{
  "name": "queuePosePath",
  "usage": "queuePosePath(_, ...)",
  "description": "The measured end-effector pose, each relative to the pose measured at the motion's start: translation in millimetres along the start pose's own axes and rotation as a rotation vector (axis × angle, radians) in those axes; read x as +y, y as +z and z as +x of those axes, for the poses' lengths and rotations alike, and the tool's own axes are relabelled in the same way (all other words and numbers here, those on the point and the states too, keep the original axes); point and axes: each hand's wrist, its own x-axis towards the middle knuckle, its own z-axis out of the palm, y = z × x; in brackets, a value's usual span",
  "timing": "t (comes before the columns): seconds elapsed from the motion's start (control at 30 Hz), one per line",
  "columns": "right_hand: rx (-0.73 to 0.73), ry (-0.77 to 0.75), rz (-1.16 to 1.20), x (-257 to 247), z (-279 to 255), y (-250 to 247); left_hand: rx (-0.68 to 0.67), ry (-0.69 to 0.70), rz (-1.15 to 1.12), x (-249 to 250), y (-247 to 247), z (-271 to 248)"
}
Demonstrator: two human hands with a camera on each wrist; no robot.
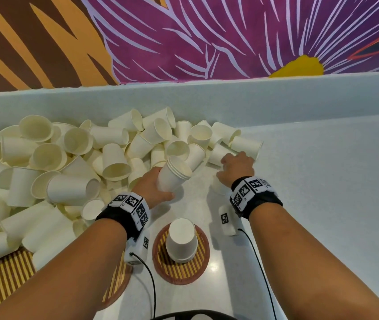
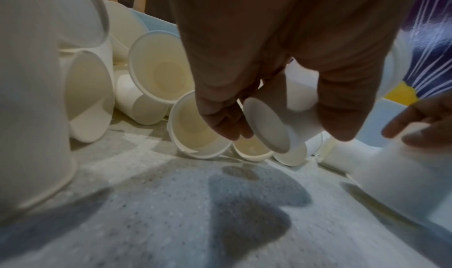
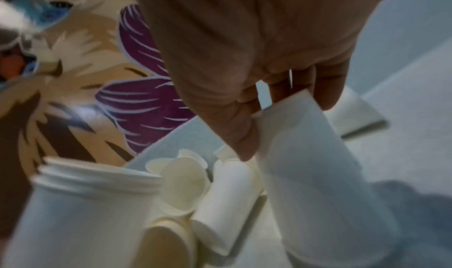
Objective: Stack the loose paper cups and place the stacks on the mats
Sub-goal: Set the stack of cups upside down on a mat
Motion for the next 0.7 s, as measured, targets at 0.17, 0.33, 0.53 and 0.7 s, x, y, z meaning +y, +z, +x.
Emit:
queuePosePath(0.17, -0.079, -0.16, 0.39, -16.1, -4.7, 2.2, -0.003, -0.027, 0.024, -0.4, -2.5, -0.9)
queuePosePath(0.33, -0.229, -0.187, 0.121, -13.3, -12.4, 16.0, 0.0, -0.055, 0.042, -3.5, -5.8, -1.7)
queuePosePath(0.53, -0.248, -0.409, -0.065, -33.2, -18.9, 28.4, 0.003, -0.087, 0.062, -3.5, -9.2, -2.3)
queuePosePath(0.7, -0.166, -0.36, -0.095, -32.3, -16.3, 31.7, -0.02, -0.106, 0.101, -0.4, -11.2, -2.9)
